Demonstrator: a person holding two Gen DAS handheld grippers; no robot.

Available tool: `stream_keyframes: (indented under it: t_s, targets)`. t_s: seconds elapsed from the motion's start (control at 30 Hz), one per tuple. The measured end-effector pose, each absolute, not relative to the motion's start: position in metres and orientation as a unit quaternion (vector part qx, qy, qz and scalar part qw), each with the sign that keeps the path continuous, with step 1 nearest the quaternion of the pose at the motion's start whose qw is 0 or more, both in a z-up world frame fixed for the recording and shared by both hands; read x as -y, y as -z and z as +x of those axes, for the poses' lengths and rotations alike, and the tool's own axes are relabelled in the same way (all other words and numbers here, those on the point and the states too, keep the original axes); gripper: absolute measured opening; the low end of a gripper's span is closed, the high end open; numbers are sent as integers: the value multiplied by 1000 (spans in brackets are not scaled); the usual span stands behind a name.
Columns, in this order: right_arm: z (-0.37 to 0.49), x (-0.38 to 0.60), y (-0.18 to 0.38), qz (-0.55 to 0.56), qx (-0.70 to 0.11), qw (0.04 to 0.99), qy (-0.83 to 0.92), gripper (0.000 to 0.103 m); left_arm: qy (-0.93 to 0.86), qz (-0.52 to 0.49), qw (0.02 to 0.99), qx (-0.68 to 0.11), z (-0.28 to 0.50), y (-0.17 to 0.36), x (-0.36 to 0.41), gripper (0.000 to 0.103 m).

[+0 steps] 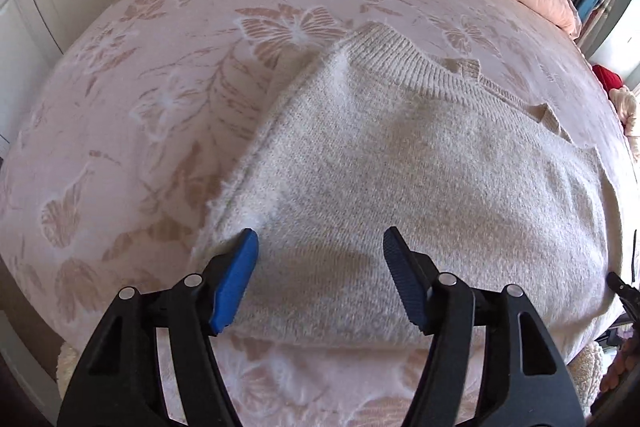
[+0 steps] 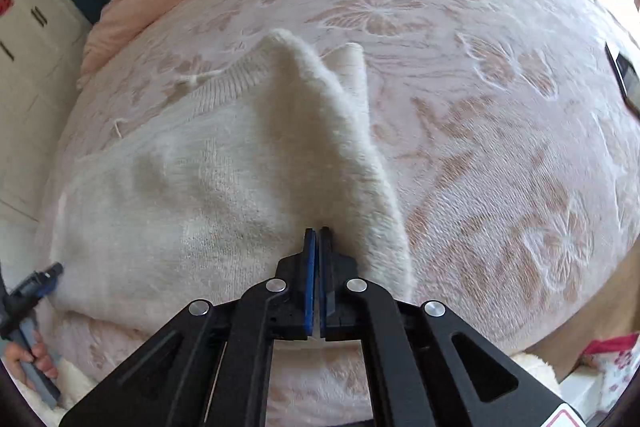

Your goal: Fold small clothes

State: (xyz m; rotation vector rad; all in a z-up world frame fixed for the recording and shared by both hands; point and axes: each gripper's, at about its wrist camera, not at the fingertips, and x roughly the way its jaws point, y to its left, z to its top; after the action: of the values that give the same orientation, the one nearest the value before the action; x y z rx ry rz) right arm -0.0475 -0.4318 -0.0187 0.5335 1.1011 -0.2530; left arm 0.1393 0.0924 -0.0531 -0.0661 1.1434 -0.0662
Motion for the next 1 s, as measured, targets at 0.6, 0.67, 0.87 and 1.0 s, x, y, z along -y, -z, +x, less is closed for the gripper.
stream_keyframes:
  t_s: [0.6,0.67,0.87,1.0]
  targets:
    - [-62,387,15,226,-528,810,116,18,27,-15,829,-559,96,40,-62,73]
    - [-73,382,5,219,-524,816,110,34,21,-21,832,-555,93,38,-68,78]
    - [-101,382,19,278,-526,799,90,59,4,-223,808,-545,87,50,-132,92]
    - [-97,396,43,380,-512,766,85,61,-24,-368,757,-539,92,79,-170,92]
